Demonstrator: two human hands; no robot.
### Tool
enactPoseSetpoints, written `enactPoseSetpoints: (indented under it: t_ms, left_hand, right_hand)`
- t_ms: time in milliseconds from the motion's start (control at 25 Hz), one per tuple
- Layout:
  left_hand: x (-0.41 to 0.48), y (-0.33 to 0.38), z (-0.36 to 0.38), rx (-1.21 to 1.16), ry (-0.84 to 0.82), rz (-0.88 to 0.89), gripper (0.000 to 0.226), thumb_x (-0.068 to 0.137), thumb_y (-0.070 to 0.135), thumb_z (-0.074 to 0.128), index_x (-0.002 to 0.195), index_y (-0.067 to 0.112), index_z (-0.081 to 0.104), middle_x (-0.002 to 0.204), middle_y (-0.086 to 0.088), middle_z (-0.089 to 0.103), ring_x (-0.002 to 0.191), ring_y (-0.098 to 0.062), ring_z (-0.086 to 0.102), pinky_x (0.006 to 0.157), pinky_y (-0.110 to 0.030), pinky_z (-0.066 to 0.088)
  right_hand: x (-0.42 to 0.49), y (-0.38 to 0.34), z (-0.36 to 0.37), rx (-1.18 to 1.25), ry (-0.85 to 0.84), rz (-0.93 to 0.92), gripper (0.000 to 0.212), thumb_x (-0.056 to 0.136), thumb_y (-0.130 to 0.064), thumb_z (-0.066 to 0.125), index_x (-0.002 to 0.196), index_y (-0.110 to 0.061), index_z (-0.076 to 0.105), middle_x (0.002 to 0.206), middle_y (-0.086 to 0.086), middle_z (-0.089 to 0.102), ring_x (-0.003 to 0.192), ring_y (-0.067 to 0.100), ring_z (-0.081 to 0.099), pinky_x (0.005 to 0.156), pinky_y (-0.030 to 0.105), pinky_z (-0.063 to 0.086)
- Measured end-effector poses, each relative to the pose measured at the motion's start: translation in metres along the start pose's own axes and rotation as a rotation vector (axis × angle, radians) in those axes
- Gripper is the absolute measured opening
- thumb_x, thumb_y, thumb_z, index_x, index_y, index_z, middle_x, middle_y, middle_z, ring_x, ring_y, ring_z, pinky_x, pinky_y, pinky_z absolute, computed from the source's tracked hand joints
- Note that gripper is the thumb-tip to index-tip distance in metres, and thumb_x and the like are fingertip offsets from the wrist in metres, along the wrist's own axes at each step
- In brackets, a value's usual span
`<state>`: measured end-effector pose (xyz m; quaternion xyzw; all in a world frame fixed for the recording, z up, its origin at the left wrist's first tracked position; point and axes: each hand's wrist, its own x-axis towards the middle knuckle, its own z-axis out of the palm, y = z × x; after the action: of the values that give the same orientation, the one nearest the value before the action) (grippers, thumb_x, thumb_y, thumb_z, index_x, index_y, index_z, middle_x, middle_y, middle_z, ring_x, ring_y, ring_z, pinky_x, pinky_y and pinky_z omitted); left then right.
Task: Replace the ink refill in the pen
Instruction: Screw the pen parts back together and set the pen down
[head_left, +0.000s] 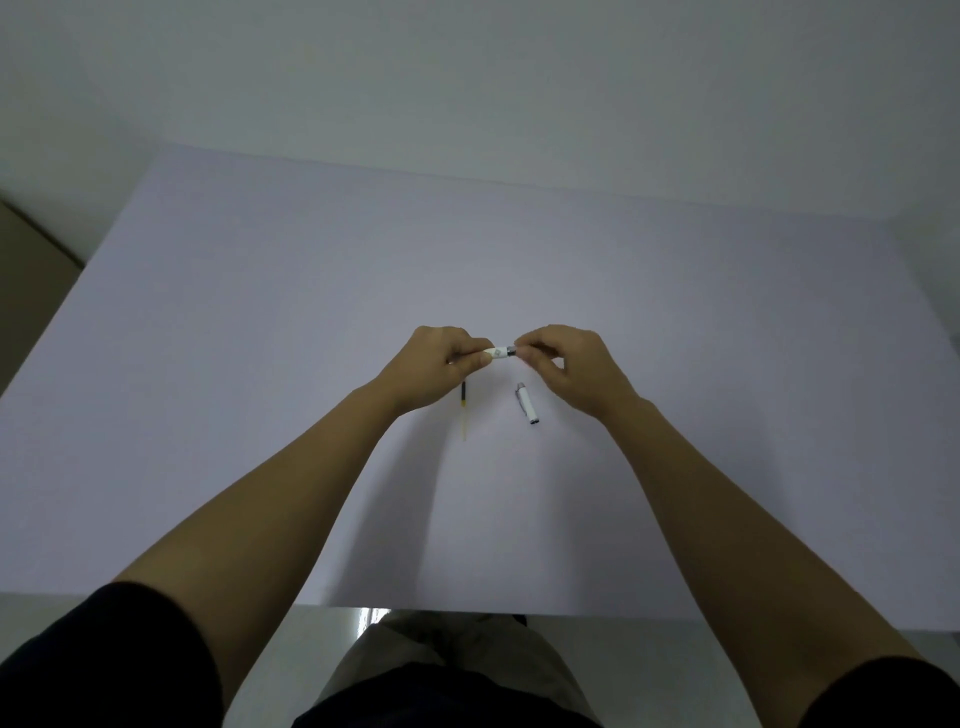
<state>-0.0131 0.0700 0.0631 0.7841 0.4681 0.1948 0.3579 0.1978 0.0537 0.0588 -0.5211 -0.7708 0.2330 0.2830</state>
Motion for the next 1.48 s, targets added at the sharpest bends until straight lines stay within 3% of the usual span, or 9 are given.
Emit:
enactPoseSetpoints:
  t_ms: [80,200,320,480,640,1000,1160,1280,1480]
  left_hand:
    - [0.0,0.001,-0.001,0.003,0.004,0.009,0.02,0.094,0.028,0.05,0.1,0.023,0.069,0.071,-0.005,0.056,0.066,-0.014,0.046,0.061,-0.021,0.034]
    - [0.0,0.003,-0.001,0.015,-0.006,0.018,0.02,0.094,0.028,0.05,0.099,0.023,0.069,0.069,-0.005,0.053,0.066,-0.016,0.045,0.063,-0.026,0.035]
    - [-0.001,0.004,-0.002,0.001,-0.003,0.012,0.022,0.094,0.029,0.05,0.102,0.022,0.068,0.073,-0.012,0.058,0.068,-0.019,0.048,0.064,-0.027,0.036]
    - [-0.001,0.006,-0.002,0.001,-0.005,0.011,0.023,0.094,0.03,0.049,0.102,0.022,0.068,0.077,-0.016,0.06,0.071,-0.023,0.05,0.065,-0.029,0.037]
    - [-0.001,0.007,-0.003,-0.004,-0.002,0.007,0.021,0.094,0.03,0.049,0.1,0.023,0.068,0.076,-0.014,0.06,0.069,-0.019,0.048,0.065,-0.03,0.037]
    - [-0.003,0.009,-0.003,0.044,0.008,0.04,0.022,0.095,0.028,0.048,0.102,0.02,0.068,0.071,-0.012,0.057,0.068,-0.02,0.047,0.063,-0.027,0.035]
    - [-0.004,0.012,-0.003,0.042,0.03,0.049,0.022,0.095,0.028,0.048,0.102,0.021,0.067,0.07,-0.008,0.054,0.066,-0.017,0.045,0.06,-0.023,0.033]
    - [-0.004,0.012,-0.003,0.06,0.022,0.064,0.022,0.095,0.027,0.048,0.102,0.02,0.067,0.069,-0.009,0.055,0.066,-0.017,0.046,0.061,-0.025,0.034]
    - [-0.003,0.013,-0.002,0.062,0.028,0.07,0.022,0.095,0.027,0.048,0.101,0.02,0.067,0.067,-0.005,0.052,0.065,-0.016,0.044,0.059,-0.02,0.032]
  right_hand:
    - [-0.001,-0.001,0.0,-0.014,0.014,-0.035,0.017,0.086,-0.015,0.063,0.101,-0.007,0.064,0.089,0.006,0.069,0.08,0.012,0.062,0.077,0.018,0.05]
    - [0.001,0.0,-0.002,-0.048,0.006,-0.029,0.012,0.09,-0.011,0.056,0.09,-0.006,0.067,0.081,0.009,0.07,0.073,0.02,0.061,0.07,0.032,0.052]
    - [0.0,-0.001,-0.003,-0.033,-0.015,-0.037,0.016,0.087,-0.016,0.061,0.1,-0.007,0.065,0.089,0.005,0.069,0.078,0.011,0.06,0.076,0.024,0.052]
    - [0.002,-0.002,-0.002,-0.062,-0.013,-0.044,0.014,0.091,-0.015,0.055,0.092,-0.007,0.067,0.082,0.008,0.07,0.074,0.02,0.062,0.07,0.033,0.052]
    - [0.001,-0.004,-0.002,-0.038,-0.01,-0.053,0.014,0.088,-0.017,0.061,0.097,-0.008,0.065,0.09,0.005,0.07,0.082,0.014,0.063,0.078,0.024,0.051]
    - [0.004,-0.006,-0.005,-0.042,-0.048,-0.027,0.013,0.091,-0.013,0.054,0.091,-0.008,0.067,0.082,0.007,0.07,0.075,0.02,0.063,0.071,0.033,0.051]
    - [0.002,-0.007,-0.008,-0.045,-0.057,-0.044,0.017,0.088,-0.019,0.06,0.102,-0.01,0.064,0.091,0.004,0.07,0.081,0.013,0.062,0.078,0.026,0.051]
    - [0.001,-0.006,-0.008,-0.07,-0.054,-0.038,0.015,0.092,-0.013,0.053,0.094,-0.007,0.067,0.083,0.008,0.071,0.075,0.021,0.063,0.071,0.034,0.052]
    - [0.001,-0.006,-0.008,-0.07,-0.066,-0.07,0.014,0.09,-0.017,0.057,0.098,-0.008,0.063,0.091,0.007,0.07,0.08,0.017,0.062,0.076,0.033,0.053]
